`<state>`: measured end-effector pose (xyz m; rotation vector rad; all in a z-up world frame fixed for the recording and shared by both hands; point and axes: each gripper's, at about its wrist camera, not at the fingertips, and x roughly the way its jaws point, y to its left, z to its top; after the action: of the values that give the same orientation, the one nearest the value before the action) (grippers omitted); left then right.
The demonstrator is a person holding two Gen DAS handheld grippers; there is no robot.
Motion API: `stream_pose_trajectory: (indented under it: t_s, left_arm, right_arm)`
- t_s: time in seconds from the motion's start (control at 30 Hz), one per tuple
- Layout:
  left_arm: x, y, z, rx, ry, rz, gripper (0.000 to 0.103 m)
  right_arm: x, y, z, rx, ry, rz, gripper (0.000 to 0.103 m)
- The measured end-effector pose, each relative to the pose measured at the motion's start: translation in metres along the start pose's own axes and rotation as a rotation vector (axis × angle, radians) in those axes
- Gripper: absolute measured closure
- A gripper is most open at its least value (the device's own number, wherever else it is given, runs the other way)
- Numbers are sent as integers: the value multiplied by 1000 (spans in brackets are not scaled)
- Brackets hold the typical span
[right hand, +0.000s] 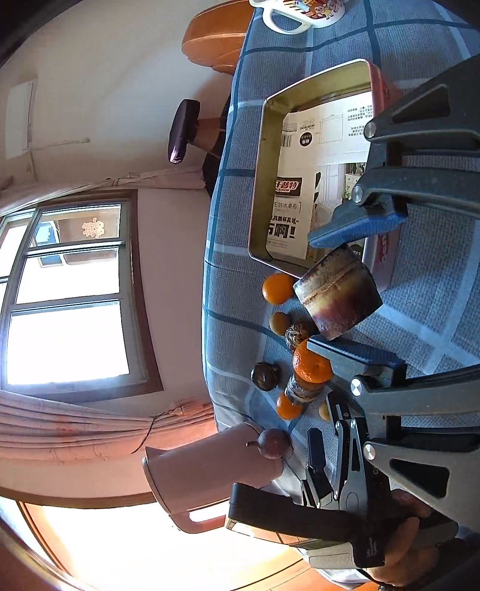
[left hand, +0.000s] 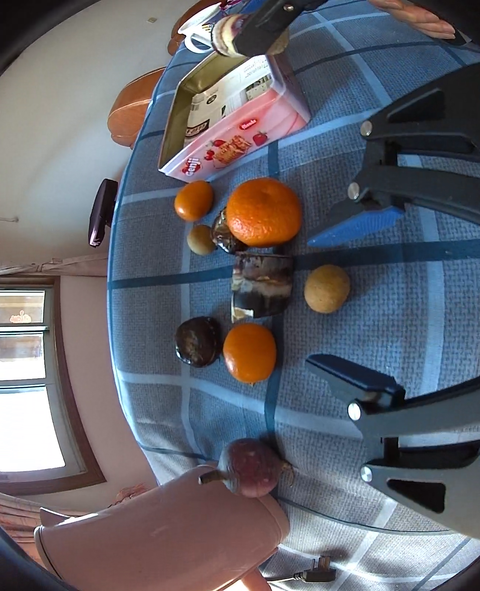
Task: Organize fruits
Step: 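Grasp the small yellow-brown fruit with the left tool while the right tool lifts the cylinder, then lower the fruit into the tin with the left tool while the right tool drops the cylinder in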
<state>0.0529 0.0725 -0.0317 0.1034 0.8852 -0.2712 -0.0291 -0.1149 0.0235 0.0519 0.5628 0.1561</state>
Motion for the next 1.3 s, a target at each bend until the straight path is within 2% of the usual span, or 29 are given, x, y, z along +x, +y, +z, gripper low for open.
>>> stream_pose_trajectory:
  t_s: [0.07, 0.1, 0.17, 0.3, 0.5, 0.63, 0.77, 0.97, 1.07, 1.3]
  left_arm:
    - [7, 2, -2, -9, 22, 1, 63]
    - [7, 2, -3, -7, -3, 6, 67]
    - [6, 4, -3, -13, -4, -8, 74]
    - [4, 11, -3, -39, -17, -49, 74]
    - [-30, 6, 0, -35, -156, -86, 74]
    - [-53, -14, 13, -7, -238, -141, 74]
    - [-60, -49, 25, 48, -283, -189, 74]
    - [-40, -104, 41, 94, -258, -253, 74]
    - [-25, -132, 46, 112, -225, -289, 74]
    - [8, -166, 51, 114, -154, -330, 74]
  right_arm:
    - [-2, -2, 0, 3, -1, -2, 51]
    - [-2, -2, 0, 5, -2, -4, 51]
    - [-3, -3, 0, 6, -2, -6, 52]
    - [-6, -6, 1, 4, -12, -10, 52]
    - [-13, -25, 8, 14, -50, -56, 52]
    - [-16, -54, 12, 45, -56, -102, 52]
    - [-12, -86, 9, 64, -34, -155, 52]
    - [-5, -127, 2, 82, 9, -219, 51]
    - [-5, -145, 0, 105, 21, -217, 51]
    - [4, -148, -2, 67, 57, -208, 51]
